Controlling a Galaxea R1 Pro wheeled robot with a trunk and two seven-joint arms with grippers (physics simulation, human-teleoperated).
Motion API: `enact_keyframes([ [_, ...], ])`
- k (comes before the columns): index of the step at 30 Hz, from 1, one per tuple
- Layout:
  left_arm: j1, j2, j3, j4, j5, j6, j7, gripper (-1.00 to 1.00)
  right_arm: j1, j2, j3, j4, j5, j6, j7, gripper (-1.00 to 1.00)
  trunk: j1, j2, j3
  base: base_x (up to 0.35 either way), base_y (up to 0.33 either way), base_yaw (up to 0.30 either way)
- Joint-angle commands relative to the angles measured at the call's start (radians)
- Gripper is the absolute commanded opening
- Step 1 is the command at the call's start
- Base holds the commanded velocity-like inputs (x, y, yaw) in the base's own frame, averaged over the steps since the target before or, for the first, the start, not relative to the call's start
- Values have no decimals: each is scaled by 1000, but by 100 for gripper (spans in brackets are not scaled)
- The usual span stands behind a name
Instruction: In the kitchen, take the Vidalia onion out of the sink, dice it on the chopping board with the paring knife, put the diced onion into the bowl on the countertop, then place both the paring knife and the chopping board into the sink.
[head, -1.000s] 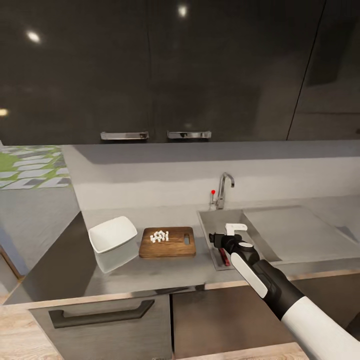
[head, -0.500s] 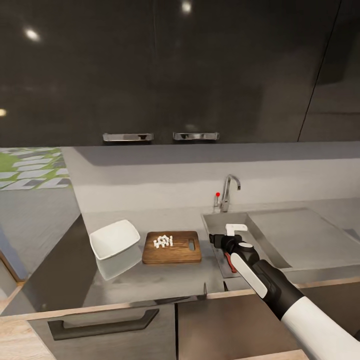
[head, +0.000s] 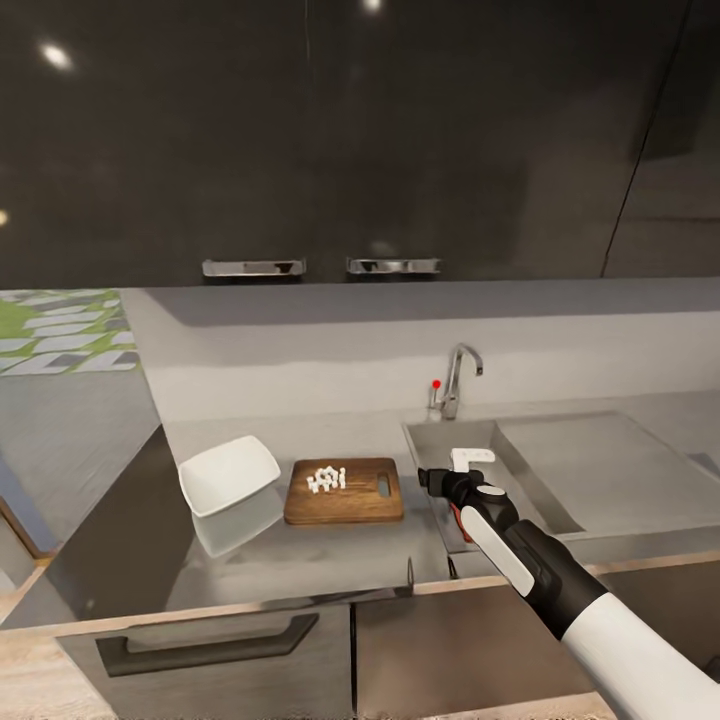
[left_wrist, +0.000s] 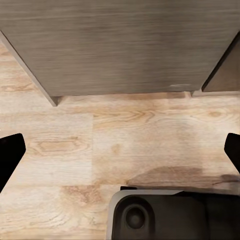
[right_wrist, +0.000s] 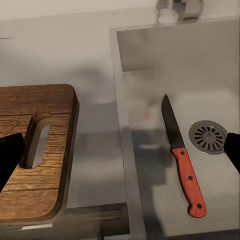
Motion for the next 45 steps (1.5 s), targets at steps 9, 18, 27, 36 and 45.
enact_keyframes([
  [9,0,1,-8,-2,8,-1,5,100,-2,-1,4,-1,-8,1,-9,100,1,-2,-17,101,81,0],
  [18,0,1,-8,-2,8,-1,5,100,-2,0,4,-1,-8,1,-9,100,1,-2,-31,4,2,0],
  [27,0,1,-8,-1,8,-1,5,100,-1,1,4,0,-8,1,-9,100,1,-2,-45,78,52,0],
  [36,0,1,-8,0,8,0,5,100,-2,1,4,2,-7,1,-8,100,1,-2,-60,1,43,0],
  [45,0,1,-7,0,8,0,5,100,-2,0,4,2,-7,1,-8,100,1,-2,-65,0,7,0],
])
